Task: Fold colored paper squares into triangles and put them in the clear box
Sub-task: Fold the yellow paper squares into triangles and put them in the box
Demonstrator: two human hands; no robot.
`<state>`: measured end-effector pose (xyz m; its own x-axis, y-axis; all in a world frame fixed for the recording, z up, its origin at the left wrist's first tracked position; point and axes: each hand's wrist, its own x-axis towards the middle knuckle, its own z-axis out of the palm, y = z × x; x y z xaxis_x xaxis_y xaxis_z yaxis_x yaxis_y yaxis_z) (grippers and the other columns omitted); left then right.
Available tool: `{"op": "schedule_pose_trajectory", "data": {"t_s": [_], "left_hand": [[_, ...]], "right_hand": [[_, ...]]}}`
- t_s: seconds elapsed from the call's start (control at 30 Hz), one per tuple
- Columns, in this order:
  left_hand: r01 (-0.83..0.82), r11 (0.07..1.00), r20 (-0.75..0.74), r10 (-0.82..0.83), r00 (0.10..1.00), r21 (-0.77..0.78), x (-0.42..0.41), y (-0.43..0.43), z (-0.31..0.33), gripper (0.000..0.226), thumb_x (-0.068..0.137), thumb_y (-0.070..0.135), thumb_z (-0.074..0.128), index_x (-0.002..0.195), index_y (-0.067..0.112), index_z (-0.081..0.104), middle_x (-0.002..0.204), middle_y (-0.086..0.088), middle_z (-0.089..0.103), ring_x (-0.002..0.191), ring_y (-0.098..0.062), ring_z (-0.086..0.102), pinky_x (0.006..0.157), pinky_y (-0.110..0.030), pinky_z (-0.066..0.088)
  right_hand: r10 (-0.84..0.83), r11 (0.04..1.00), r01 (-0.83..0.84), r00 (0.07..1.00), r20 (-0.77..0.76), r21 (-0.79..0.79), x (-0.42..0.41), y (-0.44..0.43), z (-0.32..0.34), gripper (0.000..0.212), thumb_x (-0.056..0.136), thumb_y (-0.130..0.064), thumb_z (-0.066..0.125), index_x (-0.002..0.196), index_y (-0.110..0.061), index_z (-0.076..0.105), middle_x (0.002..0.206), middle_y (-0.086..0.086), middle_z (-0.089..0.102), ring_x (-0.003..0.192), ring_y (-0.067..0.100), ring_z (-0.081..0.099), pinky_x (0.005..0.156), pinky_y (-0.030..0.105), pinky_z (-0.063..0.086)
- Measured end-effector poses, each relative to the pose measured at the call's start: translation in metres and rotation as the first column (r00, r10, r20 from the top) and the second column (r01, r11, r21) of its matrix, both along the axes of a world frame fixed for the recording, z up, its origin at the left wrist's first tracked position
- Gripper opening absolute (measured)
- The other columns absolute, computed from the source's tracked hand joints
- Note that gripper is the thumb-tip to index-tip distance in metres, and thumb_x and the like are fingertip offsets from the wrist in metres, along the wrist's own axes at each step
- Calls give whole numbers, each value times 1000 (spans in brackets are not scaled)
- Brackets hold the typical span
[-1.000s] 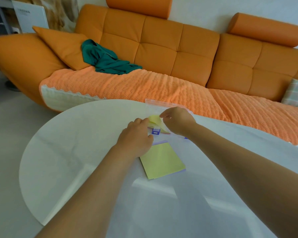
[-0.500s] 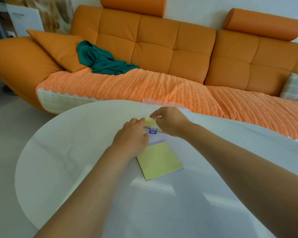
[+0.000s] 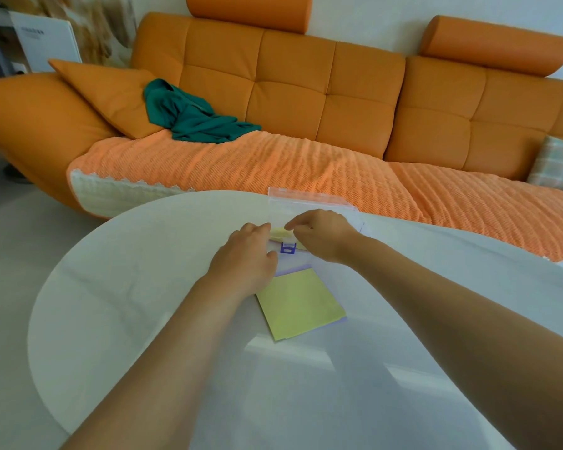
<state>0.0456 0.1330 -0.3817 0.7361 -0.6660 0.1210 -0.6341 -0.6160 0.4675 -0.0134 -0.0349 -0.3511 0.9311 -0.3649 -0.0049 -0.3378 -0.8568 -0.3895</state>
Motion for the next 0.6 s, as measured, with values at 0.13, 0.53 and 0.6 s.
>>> {"op": "schedule_pose_trajectory", "data": {"t_s": [0.13,0.53,0.6], "left_hand": [[-63,986,9,65,998,-156,-1,7,6,41,98,22,48,139,22,45,134,0,50,121,-22,50,92,-37,46],[134,947,-61,-121,991,293,-34,28,1,92,62,76,71,141,35,44,127,8,37,130,-15,28,98,-34,38],[127,964,-98,-106,990,234,-33,29,2,85,65,69,75,138,35,46,123,9,39,129,-15,30,99,-34,40]], "right_hand": [[-7,997,28,959,284,-69,-16,3,11,33,93,-14,46,106,-28,74,114,-10,66,94,7,61,80,27,46],[4,999,-11,983,-185,-39,-85,31,-11,72,79,-63,69,142,-35,48,130,-5,41,121,18,47,101,39,45],[3,1000,-7,982,-189,-20,-84,30,-11,75,76,-64,71,142,-37,48,128,-4,39,122,18,44,102,39,44]]}}
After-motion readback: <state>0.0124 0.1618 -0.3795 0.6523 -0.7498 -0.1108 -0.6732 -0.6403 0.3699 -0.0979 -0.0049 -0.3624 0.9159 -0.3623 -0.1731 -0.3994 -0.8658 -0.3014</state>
